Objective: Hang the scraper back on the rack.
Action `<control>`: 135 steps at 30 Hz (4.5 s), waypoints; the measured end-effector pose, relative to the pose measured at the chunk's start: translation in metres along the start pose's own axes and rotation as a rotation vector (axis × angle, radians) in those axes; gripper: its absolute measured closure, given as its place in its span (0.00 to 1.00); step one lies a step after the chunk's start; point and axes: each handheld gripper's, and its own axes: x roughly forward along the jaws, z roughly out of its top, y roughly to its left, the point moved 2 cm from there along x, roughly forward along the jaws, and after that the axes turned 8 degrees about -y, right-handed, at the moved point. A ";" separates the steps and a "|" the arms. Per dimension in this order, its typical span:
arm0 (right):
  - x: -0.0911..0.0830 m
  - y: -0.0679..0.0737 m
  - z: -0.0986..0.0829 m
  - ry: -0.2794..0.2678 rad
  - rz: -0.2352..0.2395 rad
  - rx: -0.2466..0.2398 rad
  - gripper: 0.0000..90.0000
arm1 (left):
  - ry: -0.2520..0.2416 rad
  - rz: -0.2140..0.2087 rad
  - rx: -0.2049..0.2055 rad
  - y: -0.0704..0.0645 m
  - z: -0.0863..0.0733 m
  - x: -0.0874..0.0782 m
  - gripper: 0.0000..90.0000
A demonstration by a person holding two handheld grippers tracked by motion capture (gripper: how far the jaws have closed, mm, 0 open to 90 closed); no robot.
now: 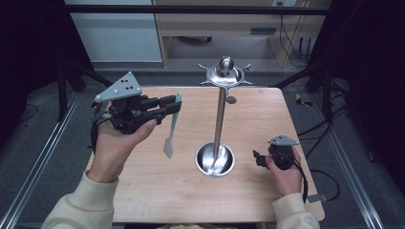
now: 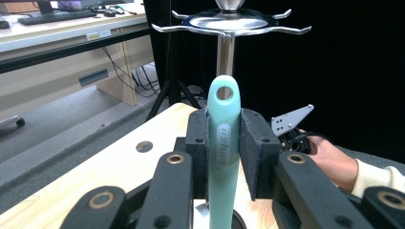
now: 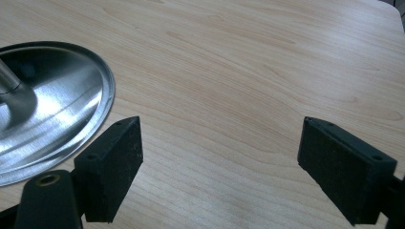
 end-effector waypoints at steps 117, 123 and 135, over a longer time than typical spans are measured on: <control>-0.004 -0.008 0.000 -0.023 0.020 -0.008 0.16 | -0.041 -0.027 -0.019 -0.007 0.011 0.065 0.78; -0.004 -0.008 0.000 -0.024 0.013 -0.004 0.15 | -0.026 -0.012 0.028 -0.012 0.011 0.060 0.71; -0.006 -0.007 0.000 -0.027 0.010 0.002 0.15 | 0.034 0.042 0.070 -0.033 -0.004 0.039 0.24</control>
